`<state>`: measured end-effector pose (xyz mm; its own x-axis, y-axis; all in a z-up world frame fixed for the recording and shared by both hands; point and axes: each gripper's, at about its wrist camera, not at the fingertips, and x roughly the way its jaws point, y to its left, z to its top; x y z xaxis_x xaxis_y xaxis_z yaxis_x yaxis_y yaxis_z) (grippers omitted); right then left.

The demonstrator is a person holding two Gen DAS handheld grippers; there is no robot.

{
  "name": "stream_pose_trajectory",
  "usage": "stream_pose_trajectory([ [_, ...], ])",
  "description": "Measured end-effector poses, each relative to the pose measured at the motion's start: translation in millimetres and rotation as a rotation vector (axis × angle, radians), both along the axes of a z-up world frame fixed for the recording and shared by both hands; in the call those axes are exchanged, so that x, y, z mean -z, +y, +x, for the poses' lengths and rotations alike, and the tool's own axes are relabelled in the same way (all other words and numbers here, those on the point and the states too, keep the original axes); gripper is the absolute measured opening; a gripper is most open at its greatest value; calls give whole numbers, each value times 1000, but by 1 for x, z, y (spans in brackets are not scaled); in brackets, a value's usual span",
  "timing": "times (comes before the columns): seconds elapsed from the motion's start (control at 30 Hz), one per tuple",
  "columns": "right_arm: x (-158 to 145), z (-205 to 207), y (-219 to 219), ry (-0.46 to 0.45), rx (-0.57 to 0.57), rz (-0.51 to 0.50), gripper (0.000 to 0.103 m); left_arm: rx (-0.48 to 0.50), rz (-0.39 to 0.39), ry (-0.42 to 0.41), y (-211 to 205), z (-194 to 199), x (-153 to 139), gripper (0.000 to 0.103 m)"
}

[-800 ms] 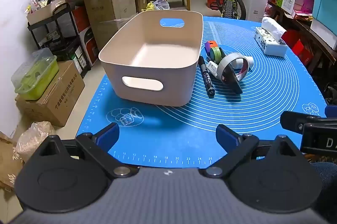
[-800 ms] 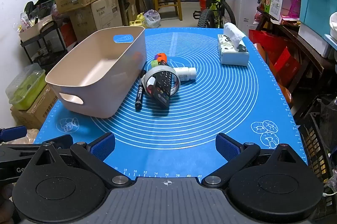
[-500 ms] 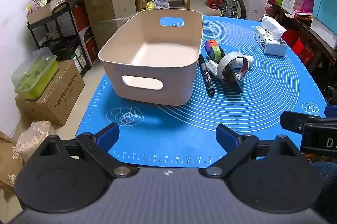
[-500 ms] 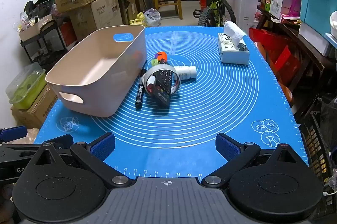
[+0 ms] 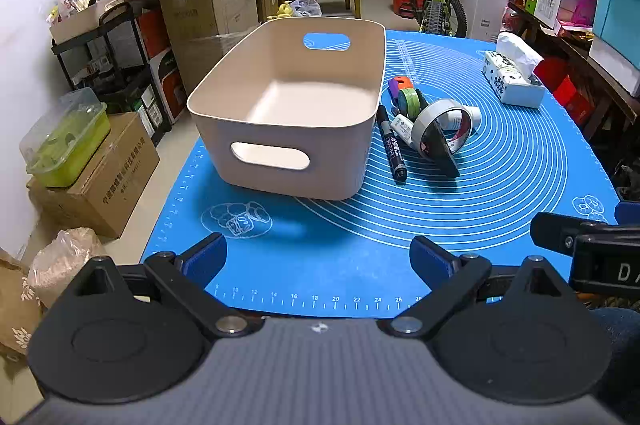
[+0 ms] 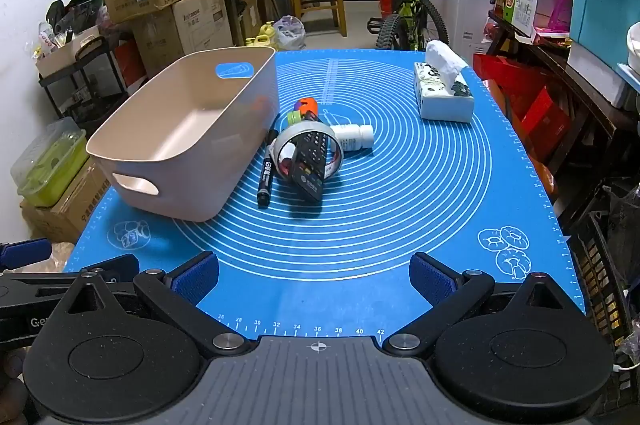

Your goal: Organize rigid objects

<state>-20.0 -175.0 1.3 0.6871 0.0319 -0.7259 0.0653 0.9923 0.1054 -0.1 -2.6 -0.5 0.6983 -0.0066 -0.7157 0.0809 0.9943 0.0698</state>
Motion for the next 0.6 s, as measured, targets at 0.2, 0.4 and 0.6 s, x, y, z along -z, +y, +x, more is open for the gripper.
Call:
stream_pose_trajectory([
  [0.2, 0, 0, 0, 0, 0, -1, 101, 1, -2, 1, 0, -1, 0, 97],
  [0.4, 0, 0, 0, 1, 0, -2, 101, -1, -6, 2, 0, 0, 2, 97],
  [0.6, 0, 0, 1, 1, 0, -2, 101, -3, -16, 11, 5, 1, 4, 97],
])
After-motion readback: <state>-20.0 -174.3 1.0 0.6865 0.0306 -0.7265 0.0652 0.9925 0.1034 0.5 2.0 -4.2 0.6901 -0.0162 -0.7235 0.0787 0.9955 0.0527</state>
